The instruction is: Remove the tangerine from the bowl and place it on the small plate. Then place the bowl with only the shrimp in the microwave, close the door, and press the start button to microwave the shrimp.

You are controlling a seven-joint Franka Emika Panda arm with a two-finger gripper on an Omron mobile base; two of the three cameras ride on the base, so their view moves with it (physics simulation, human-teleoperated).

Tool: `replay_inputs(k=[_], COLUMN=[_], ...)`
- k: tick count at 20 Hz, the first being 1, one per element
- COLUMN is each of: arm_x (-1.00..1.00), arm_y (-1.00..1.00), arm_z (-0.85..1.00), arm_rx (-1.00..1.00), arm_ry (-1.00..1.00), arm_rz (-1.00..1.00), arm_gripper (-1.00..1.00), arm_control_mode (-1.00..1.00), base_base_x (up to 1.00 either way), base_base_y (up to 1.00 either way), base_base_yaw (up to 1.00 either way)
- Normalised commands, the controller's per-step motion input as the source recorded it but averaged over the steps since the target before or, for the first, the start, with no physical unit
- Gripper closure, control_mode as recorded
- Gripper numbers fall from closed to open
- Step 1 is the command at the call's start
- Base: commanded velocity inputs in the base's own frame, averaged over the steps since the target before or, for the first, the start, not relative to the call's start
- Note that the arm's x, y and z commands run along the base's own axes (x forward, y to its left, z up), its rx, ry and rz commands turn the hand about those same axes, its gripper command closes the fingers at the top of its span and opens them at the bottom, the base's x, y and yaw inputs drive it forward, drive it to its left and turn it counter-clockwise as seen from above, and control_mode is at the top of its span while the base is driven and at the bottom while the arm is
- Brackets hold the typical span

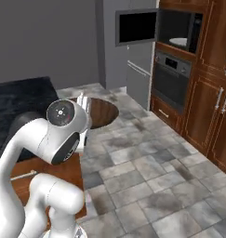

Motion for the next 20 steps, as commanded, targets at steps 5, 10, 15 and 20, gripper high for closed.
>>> replay_inputs(k=[5,10,15,20], arm_x=[0.00,0.00,0.00,0.00], arm_y=[0.00,0.00,0.00,0.00], arm_z=[0.00,0.00,0.00,0.00], arm_rx=[0.00,0.00,0.00,0.00], arm_ry=[0.00,0.00,0.00,0.00], arm_rz=[0.00,0.00,0.00,0.00], arm_gripper=[1.00,1.00,1.00,1.00], arm_control_mode=[1.00,1.00,1.00,1.00], base_base_x=[0.14,0.57,0.82,1.00], base_base_y=[-0.88,-0.67,-0.22,0.00], base_base_yaw=[-0.65,-0.51,-0.30,-0.11])
